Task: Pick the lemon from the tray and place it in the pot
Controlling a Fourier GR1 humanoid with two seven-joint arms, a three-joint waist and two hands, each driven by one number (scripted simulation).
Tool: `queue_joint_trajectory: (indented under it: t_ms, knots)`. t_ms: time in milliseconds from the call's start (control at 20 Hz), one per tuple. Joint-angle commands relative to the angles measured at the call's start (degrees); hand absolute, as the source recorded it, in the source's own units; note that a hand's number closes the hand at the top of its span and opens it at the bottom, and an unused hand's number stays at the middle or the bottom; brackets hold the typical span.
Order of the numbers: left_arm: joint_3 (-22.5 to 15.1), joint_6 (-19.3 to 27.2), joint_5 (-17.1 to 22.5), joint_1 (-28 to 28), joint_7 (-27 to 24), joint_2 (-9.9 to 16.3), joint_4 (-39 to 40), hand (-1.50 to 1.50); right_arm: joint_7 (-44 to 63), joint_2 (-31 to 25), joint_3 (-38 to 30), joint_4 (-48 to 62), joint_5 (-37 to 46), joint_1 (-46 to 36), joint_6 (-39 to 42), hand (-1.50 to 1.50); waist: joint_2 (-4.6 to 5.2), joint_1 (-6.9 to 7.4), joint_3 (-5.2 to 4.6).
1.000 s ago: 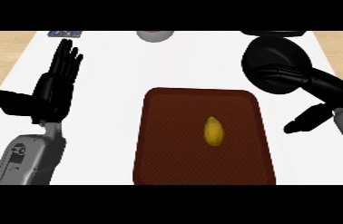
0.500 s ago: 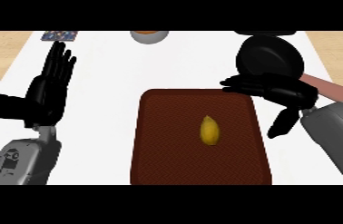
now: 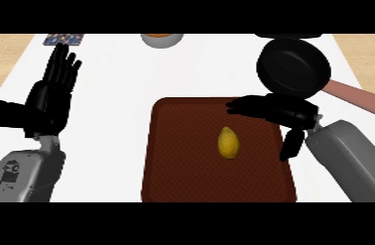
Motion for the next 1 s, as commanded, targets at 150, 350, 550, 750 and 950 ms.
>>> queue_joint_trajectory:
  t_ms: [150,350,550,750,950]
  knots:
    - [0.98,-0.66,-0.81,0.21,0.53,-1.43,-1.29,0.00,-2.21,6.99,0.11,3.06,7.20,3.22,-4.64,-1.50,0.03,0.04,0.01]
    - [2.26,-2.30,-0.78,0.85,-0.90,-1.93,0.41,0.00,-3.00,7.29,-2.47,-2.25,8.08,5.36,-3.12,-1.50,-0.03,-0.17,-0.01]
    - [4.36,-4.47,-0.41,-1.18,-0.25,-0.24,2.39,0.00,-2.56,8.69,-2.58,0.46,13.06,6.78,-5.77,-1.50,0.01,-0.19,-0.01]
    - [2.43,-1.40,-2.46,-1.00,1.53,-2.98,-0.15,0.00,3.12,13.70,-2.37,3.21,16.92,4.39,-6.74,-1.50,0.00,0.02,0.00]
    - [3.33,-4.37,-1.74,2.13,-1.31,-3.01,-0.65,0.00,6.33,16.33,-3.36,-1.11,17.27,4.25,-1.62,-1.50,-0.07,-0.16,-0.02]
